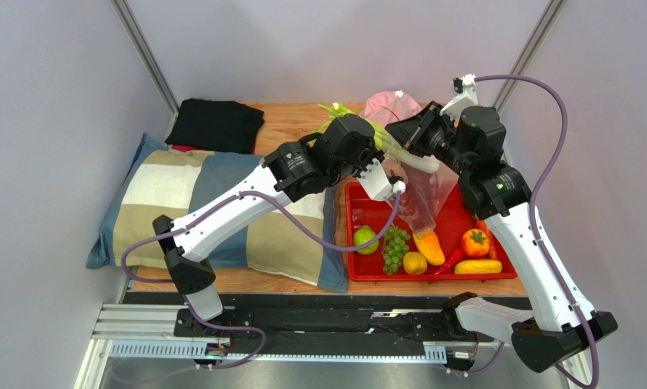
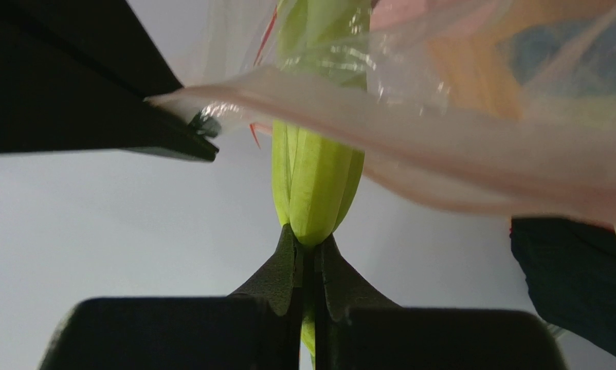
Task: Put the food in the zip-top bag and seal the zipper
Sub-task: Place the fake vegetable in the zipper food storage bag.
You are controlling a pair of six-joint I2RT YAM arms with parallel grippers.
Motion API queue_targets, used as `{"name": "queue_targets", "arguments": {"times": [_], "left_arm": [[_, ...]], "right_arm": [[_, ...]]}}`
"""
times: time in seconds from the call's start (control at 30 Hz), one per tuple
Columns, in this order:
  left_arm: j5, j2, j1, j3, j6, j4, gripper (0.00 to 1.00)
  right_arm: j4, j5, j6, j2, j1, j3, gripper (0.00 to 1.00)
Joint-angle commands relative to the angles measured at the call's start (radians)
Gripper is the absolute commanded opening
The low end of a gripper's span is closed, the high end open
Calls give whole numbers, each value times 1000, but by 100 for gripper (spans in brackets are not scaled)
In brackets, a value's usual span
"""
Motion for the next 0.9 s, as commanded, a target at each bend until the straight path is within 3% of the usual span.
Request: {"name": "queue_targets", "arguments": {"times": [0.0, 0.6, 0.87], "left_arm": [[-18, 33, -24, 28, -96, -1, 0], [146, -31, -62, -68, -337, -20, 2], [205, -65, -58, -59, -478, -35, 36]], "right_arm": [[123, -51, 41, -12, 11, 48, 0], [150, -88, 81, 39, 14, 83, 0], [134, -68, 45, 17, 17, 76, 0]]}}
